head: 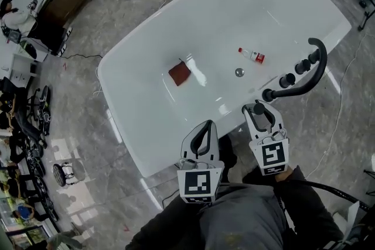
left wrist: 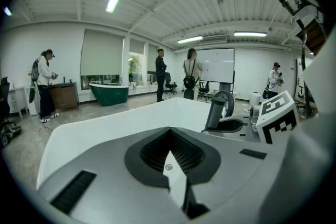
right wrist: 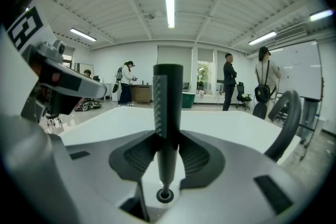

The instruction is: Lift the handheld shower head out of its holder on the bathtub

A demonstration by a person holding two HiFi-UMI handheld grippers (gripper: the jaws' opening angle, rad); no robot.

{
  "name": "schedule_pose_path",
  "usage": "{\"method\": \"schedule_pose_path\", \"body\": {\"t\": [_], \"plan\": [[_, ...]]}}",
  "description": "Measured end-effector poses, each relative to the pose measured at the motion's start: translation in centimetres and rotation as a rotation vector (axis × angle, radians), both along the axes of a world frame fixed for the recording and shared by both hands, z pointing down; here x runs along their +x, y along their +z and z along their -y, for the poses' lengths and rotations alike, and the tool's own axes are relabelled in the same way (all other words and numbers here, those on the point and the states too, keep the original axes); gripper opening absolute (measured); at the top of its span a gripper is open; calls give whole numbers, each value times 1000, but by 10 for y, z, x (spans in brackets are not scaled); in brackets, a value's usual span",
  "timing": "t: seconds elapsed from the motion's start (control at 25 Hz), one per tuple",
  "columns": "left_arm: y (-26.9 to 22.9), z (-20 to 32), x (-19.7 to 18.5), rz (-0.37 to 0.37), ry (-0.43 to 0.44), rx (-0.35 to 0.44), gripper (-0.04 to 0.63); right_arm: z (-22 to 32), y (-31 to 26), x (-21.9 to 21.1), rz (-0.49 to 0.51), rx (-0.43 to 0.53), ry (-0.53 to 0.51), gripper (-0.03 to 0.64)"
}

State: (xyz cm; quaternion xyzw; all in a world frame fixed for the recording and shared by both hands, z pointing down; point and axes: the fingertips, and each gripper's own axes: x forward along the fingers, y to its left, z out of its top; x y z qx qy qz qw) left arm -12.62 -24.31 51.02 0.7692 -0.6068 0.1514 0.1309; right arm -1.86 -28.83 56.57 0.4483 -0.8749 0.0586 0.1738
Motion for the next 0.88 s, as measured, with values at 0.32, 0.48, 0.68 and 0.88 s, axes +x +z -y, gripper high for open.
{"method": "schedule_pose_path", "body": {"t": [0.32, 0.48, 0.68, 0.88], "plan": [[-57, -8, 1, -13, -11, 11, 3, -7, -113, -8, 48, 76, -46, 140], [-72, -10, 4, -23, -31, 27, 3, -12, -157, -6, 70, 122, -67, 140], [-86, -11, 10, -38, -56, 49, 3, -20, -205, -1, 115, 167, -87, 140], [-101, -15, 13, -43, -62, 60, 3, -28, -257, 0, 148, 251, -103, 140]]}}
